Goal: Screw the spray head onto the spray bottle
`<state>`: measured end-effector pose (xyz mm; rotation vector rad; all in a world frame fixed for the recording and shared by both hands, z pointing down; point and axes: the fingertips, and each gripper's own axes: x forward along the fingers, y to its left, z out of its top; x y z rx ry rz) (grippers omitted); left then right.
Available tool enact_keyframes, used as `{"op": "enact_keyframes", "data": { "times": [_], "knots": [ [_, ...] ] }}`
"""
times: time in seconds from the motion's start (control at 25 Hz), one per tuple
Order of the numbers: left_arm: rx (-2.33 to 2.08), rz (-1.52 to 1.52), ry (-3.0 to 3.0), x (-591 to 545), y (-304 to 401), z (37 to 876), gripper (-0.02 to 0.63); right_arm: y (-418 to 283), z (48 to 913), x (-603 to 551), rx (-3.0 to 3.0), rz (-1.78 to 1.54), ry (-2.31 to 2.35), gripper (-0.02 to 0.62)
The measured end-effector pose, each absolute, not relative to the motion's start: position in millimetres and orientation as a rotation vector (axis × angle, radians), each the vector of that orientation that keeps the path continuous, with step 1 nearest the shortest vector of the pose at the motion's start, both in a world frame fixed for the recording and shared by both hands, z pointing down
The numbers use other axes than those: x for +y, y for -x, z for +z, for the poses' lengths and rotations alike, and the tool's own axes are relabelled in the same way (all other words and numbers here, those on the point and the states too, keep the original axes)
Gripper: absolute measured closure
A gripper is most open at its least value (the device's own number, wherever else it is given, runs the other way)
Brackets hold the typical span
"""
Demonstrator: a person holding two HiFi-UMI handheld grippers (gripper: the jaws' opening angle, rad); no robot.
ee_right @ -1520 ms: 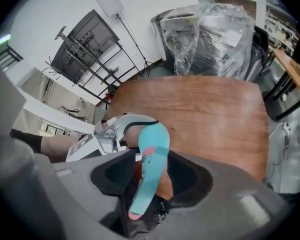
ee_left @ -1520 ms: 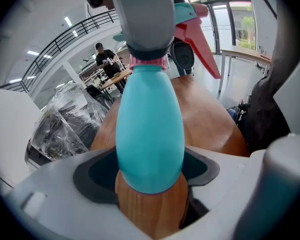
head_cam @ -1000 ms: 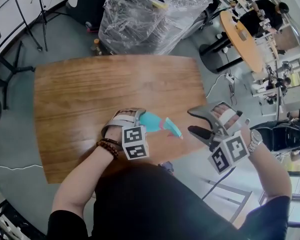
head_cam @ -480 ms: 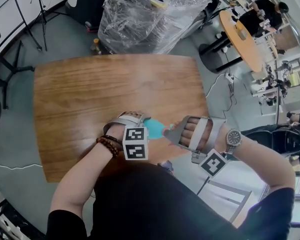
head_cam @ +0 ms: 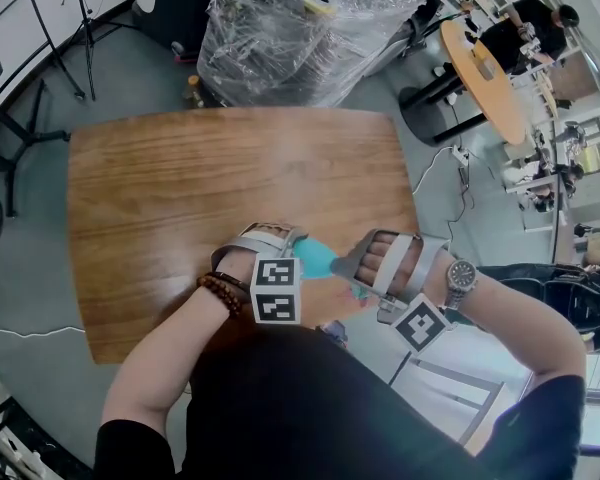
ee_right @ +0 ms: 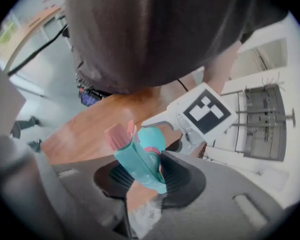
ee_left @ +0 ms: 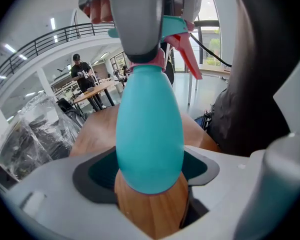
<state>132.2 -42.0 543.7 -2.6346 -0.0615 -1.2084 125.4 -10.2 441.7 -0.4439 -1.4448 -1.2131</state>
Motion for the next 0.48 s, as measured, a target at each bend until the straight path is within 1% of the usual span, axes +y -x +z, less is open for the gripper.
{"op": "enact_keyframes", "data": {
  "times": [0.16, 0.48],
  "knots": [
    [0.042, -1.216, 2.636, -53.8, -131.1, 542.4, 0.205, -124.2, 439.0, -26.6, -1.659, -0.76, 0.165, 0.473],
    [0.225, -1.274, 2.582, -70.6, -123.6, 550.1, 0.206, -132.5, 452.4, -56.1, -1.863, 0.385, -0.441, 0.474]
  ]
}}
